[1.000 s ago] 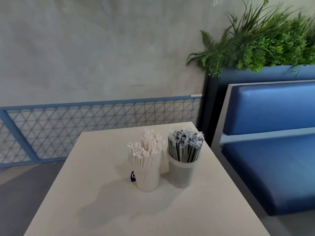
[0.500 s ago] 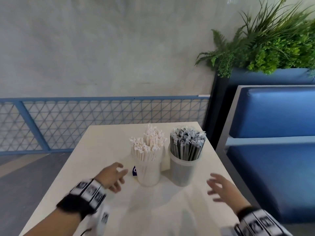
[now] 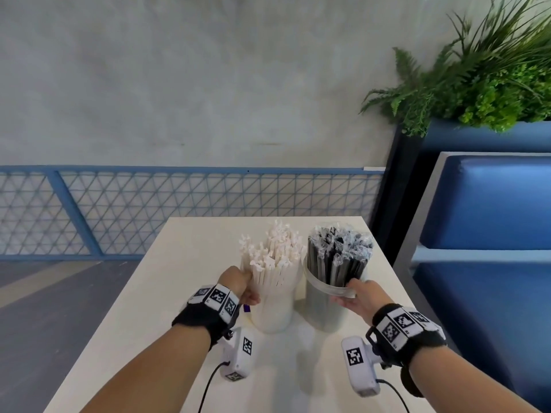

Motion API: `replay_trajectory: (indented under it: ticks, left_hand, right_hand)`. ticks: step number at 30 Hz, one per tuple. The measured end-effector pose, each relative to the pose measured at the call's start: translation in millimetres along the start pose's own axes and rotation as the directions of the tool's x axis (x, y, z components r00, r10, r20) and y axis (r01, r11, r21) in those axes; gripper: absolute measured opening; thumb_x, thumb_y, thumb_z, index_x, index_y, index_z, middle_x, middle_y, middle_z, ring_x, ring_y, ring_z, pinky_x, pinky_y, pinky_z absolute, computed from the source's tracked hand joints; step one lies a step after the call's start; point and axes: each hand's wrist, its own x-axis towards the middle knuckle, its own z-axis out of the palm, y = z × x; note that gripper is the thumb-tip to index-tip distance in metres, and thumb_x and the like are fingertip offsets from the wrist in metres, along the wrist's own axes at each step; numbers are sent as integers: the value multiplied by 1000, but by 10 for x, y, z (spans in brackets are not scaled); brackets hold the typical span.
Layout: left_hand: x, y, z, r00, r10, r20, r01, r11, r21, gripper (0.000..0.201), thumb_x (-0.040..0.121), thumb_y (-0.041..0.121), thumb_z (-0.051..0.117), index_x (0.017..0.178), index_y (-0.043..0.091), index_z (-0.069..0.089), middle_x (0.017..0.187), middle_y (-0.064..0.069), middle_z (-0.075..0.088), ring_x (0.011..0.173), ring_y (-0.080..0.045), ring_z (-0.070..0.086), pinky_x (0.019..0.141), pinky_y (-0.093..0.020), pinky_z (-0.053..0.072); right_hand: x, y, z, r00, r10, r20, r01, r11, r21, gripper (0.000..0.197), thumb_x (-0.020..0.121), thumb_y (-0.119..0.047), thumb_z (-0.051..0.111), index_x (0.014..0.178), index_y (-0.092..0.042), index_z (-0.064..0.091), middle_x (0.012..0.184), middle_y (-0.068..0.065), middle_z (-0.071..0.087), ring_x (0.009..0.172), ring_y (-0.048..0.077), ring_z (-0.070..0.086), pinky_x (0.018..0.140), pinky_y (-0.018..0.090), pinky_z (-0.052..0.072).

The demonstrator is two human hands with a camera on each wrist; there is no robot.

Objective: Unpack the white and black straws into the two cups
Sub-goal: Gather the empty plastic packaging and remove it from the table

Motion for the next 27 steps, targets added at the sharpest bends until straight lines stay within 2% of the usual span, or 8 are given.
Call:
replay_trajectory:
  ticks: [4,7,9,12,17,20,23,27]
  left_hand:
    - [131,120,-129,999,11,-35,-11,1000,-17,28,100,19,35,92,-7,42,33,-12,54,26,-18,53,33,-25,48]
    - [322,240,-262,996,24,-81,-28,998,-52,27,100,19,35,98,-7,40,30,-10,52,25,-17,52,32,-23,46]
    - [475,316,-362,991,28,-127,-40,995,-93,28,100,20,36,93,-7,41,29,-10,52,25,-17,52,33,-24,46]
    - [688,445,-487,978,41,-205,-74,985,-155,30,99,15,38,74,-1,43,28,-9,51,24,-17,51,31,-24,46]
    - [998,534,-568,968,13,-252,-70,974,-218,29,97,9,36,69,1,41,26,-10,48,22,-18,50,28,-25,43]
    - [1098,477,-572,972,-14,-233,-43,970,-239,30,98,12,37,71,-1,42,31,-14,51,23,-18,51,29,-24,44]
    - [1118,429,-580,979,-9,-202,-41,970,-241,30,98,15,37,78,-5,46,55,-21,54,24,-18,52,31,-24,46]
    - [1104,349,-602,979,24,-202,-69,974,-218,44,98,32,41,110,-11,44,63,-22,57,32,-19,57,39,-26,51]
  right_hand:
    - [198,-74,212,1000,-6,3,6,1000,13,20,90,8,35,106,10,48,99,27,57,72,37,64,52,26,57]
    - [377,-187,459,1000,-16,18,15,999,38,12,92,8,35,89,6,46,89,23,56,70,36,62,48,25,56]
    - [513,-260,645,999,-19,30,17,999,50,16,92,8,35,81,5,46,85,22,56,70,36,61,47,25,56]
    - [742,-322,917,999,-21,37,19,998,61,16,92,7,36,79,4,45,83,23,56,70,37,61,46,24,55]
    - [1076,-326,1217,999,-14,42,12,999,33,17,92,6,35,79,1,46,84,20,57,72,36,63,47,23,55]
    - [1212,-285,1279,999,4,32,-5,1000,26,13,92,4,35,91,5,48,90,22,59,73,35,64,45,22,54]
    - [1292,-224,1288,1000,-14,19,13,999,29,25,93,1,36,115,8,44,97,24,60,74,33,65,44,23,53]
    - [1242,-199,1245,1000,14,27,-15,1000,12,37,95,-15,49,128,-4,35,103,14,57,73,30,65,52,31,55]
